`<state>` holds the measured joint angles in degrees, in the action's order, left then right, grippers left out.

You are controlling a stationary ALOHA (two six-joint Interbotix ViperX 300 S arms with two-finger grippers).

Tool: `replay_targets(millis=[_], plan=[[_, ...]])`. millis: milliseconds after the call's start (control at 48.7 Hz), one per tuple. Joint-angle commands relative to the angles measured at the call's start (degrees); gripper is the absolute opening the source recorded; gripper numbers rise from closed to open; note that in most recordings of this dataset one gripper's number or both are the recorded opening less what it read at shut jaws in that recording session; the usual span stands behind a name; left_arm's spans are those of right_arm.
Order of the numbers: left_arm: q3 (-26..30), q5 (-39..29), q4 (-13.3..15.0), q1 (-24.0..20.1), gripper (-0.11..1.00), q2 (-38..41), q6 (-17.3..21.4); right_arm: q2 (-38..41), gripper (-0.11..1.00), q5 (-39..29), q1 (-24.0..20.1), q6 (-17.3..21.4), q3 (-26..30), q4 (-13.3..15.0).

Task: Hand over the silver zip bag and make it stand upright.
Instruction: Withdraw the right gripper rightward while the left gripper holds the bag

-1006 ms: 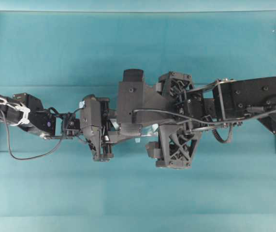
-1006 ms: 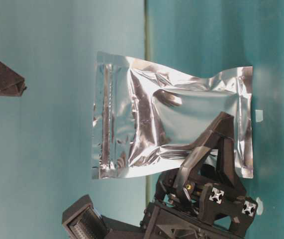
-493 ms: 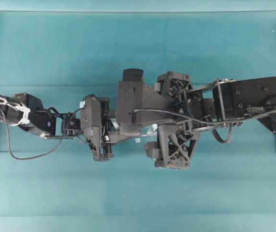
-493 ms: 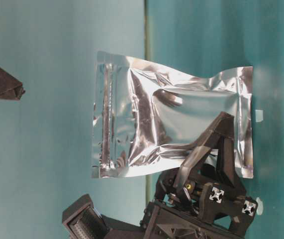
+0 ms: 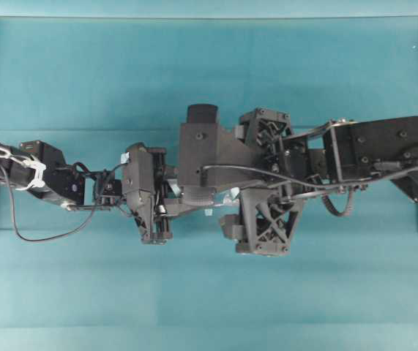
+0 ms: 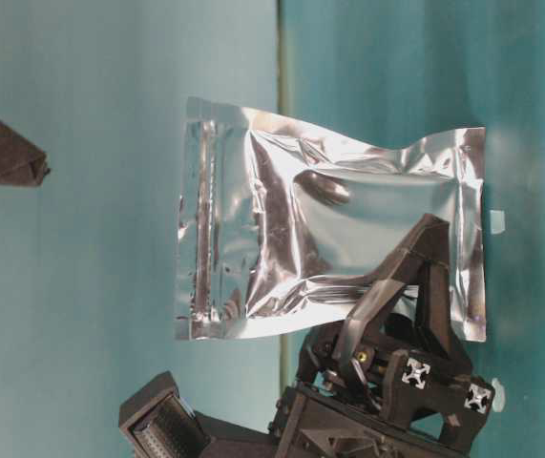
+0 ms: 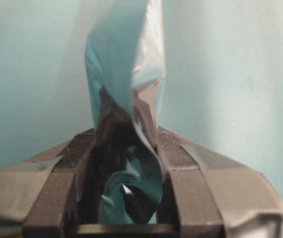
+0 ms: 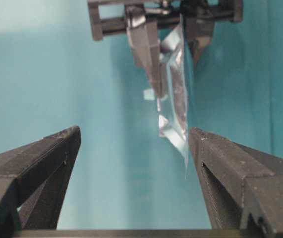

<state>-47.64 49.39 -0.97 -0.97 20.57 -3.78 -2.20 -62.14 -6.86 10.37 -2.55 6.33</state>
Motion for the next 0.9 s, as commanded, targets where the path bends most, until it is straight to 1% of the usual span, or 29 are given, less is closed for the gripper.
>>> replay_targets(millis=[0, 267, 637, 883], plan=[[0.4, 0.1, -0.2, 0.5, 0.29, -0.5, -0.1, -2.2, 0.9, 0.3, -0.2, 0.7, 0.0, 0.2], [0.4, 0.1, -0.2, 0.6, 0.29, -0.5, -0.1, -4.2, 0.89, 0.4, -0.2, 2.0, -2.3, 0.2], [0.4, 0.1, -0.2, 0.6, 0.29, -0.5, -0.1, -8.3, 0.89, 3.2, -0.2, 2.3, -6.9, 0.2], [0.4, 0.1, -0.2, 0.7, 0.29, -0.5, -0.1, -11.2, 0.89, 5.5, 0.1, 4.6, -10.5, 0.2]])
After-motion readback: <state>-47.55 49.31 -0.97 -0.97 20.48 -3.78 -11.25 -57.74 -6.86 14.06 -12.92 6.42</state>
